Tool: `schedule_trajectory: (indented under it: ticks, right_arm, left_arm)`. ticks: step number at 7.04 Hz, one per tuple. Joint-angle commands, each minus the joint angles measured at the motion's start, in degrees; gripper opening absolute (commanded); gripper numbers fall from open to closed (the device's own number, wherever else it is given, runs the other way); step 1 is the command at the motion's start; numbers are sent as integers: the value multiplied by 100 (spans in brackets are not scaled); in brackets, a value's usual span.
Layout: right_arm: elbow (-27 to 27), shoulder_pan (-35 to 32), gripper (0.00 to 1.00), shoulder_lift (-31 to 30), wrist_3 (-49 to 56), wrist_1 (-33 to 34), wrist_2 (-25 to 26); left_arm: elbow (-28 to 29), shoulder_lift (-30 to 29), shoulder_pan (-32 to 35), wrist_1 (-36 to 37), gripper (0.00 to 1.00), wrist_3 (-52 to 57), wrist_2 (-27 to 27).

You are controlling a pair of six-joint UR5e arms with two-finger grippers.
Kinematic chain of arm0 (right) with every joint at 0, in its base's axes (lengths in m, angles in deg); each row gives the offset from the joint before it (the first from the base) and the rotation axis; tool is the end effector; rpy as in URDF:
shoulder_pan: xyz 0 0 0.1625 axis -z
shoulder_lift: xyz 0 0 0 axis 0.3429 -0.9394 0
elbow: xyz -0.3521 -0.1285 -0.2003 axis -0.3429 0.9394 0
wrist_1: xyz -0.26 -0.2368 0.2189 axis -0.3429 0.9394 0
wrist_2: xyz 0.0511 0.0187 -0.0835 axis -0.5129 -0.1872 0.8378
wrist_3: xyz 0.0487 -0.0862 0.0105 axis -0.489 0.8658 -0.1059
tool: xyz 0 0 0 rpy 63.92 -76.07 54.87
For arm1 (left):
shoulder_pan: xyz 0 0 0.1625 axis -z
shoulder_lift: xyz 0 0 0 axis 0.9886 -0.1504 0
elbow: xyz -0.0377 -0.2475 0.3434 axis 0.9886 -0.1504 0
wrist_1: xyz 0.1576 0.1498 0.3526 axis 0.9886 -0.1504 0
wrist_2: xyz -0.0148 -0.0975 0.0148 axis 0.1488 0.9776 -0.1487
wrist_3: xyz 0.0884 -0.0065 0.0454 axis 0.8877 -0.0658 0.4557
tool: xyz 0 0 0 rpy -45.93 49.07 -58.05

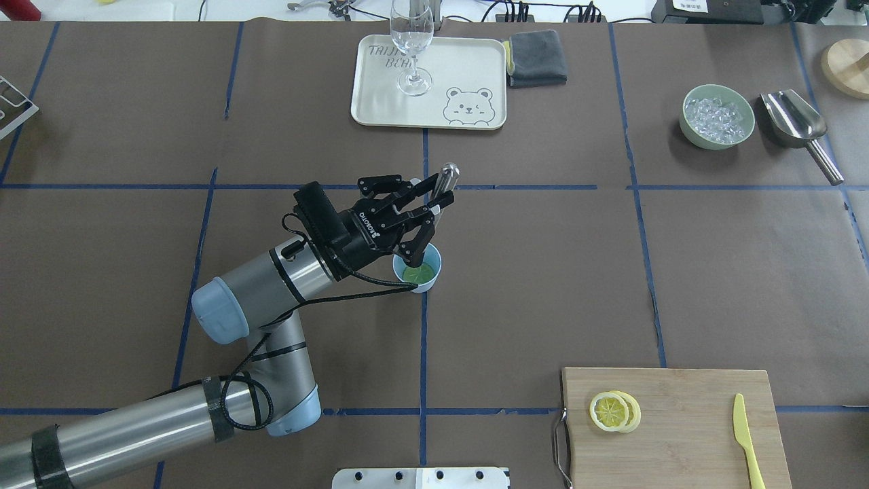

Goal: Squeeze lemon into cup
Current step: 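Press the muddler down into the blue cup with the left gripper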

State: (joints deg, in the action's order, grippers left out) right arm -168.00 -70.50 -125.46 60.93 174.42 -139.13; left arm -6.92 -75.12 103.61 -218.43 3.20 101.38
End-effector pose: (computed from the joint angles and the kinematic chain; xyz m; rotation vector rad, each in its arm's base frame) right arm 0.0760 -0.4193 0.6181 -0.0506 -0.6767 -0.2097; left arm 0.5427 -0.3959 0.2336 1.7148 1.4172 0.1505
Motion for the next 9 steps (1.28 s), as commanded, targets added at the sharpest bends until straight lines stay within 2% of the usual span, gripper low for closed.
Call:
schedule_trajectory:
  ticks: [1,4,8,9]
  right_arm:
    - [4,3,100,4,0,0,7]
    - [13,3,100,4,0,0,-2]
    - [4,3,100,4,0,0,-2]
    - [4,-6,100,-4,0,0,-10]
  left_arm:
    - [358,-9,-142,61,0,38,-203]
    - [282,-70,-196,88,0,90,-257]
    - [-779,-26,58,131,0,31,-266]
    - [-1043,157,111,784,0,-6,-266]
